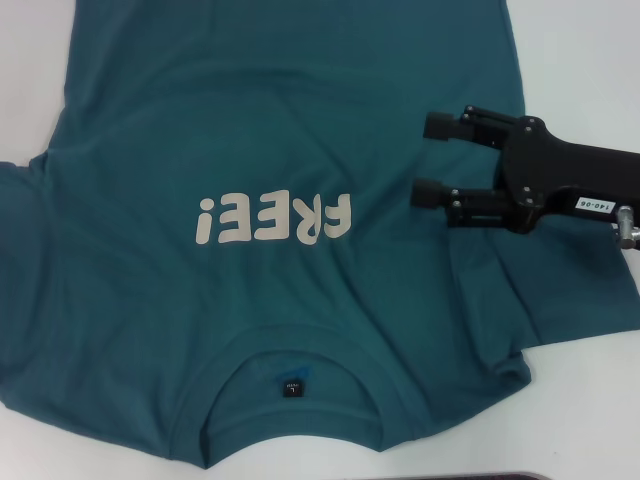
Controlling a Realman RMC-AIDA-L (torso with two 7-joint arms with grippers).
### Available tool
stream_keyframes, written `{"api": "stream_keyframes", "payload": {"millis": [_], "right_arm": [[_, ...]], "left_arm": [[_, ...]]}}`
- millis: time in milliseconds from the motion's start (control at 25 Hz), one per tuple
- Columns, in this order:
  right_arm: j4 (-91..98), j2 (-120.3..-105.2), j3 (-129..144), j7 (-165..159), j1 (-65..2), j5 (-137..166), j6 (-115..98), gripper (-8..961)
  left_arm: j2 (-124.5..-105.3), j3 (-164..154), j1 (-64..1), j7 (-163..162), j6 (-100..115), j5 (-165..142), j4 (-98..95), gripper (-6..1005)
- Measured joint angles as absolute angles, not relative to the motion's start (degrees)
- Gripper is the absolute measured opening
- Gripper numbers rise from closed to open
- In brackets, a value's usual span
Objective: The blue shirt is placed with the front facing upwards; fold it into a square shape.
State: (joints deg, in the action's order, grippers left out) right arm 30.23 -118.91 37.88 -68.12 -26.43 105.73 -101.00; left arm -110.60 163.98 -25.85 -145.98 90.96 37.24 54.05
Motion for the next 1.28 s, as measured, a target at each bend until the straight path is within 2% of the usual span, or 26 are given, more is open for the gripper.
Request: {"api": "stream_keyframes", "payload": {"millis": [480, 720, 960, 1040, 1280], "right_arm": [[30.2, -119.09, 38.0, -68.1, -26.5, 105.7, -100.9, 889], [30.2, -119.19, 38.0, -67.9, -26.5, 105.7, -100.9, 889], [30.2, -119.18, 38.0, -68.0, -26.5, 105.7, -101.0, 888], [30.2, -119.18, 38.0, -68.0, -26.5, 105.7, -101.1, 888], [30.2, -119.18, 38.0, -68.0, -26.6, 105.7, -101.2, 887]], "left_arm": [[-110.91, 163.3, -26.9, -145.3, 99.4, 48.4, 47.4, 25], [-113.76, 163.0, -28.0, -143.2, 97.4, 50.6, 44.1, 32], [-117.90, 163.2, -28.3, -141.0, 90.3, 51.3, 42.6, 31], [-118.46, 163.0, -28.7, -139.9, 87.5, 51.8, 40.7, 31], [-118.58, 162.9, -30.7, -137.4, 82.1, 52.4, 34.6, 32]]}}
